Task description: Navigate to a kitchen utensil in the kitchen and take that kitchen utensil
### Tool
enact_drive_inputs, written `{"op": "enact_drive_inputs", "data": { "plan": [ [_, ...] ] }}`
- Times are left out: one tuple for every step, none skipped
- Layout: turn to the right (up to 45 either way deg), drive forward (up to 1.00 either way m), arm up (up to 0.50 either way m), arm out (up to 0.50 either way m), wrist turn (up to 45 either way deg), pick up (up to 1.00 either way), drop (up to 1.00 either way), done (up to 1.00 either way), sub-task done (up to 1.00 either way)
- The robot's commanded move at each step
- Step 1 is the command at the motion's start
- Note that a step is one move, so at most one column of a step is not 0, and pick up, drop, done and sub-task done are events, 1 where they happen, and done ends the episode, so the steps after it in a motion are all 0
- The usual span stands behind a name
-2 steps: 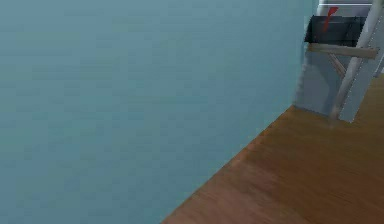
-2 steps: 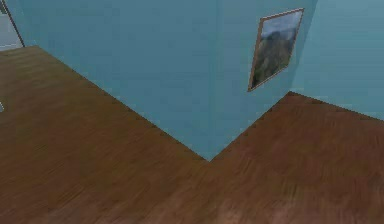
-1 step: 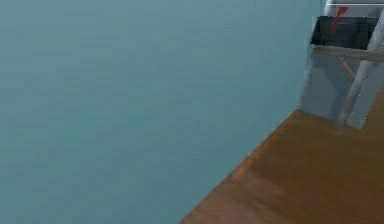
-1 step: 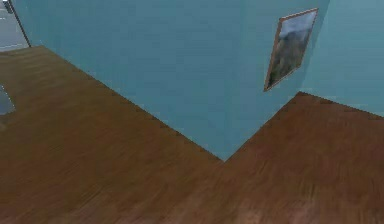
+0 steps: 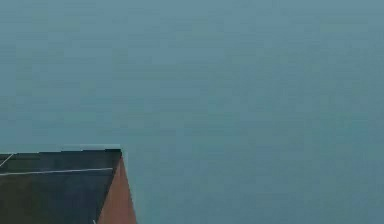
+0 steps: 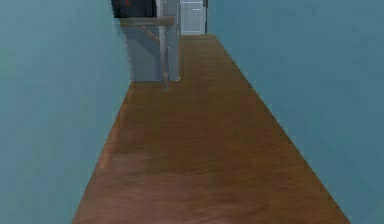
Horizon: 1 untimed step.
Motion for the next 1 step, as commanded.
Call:
{"op": "enact_drive_inputs", "data": {
  "plan": [
    [0.0, 0.30, 0.00, 0.00, 0.0, 0.00, 0.00, 0.00, 0.00]
  ]
}}
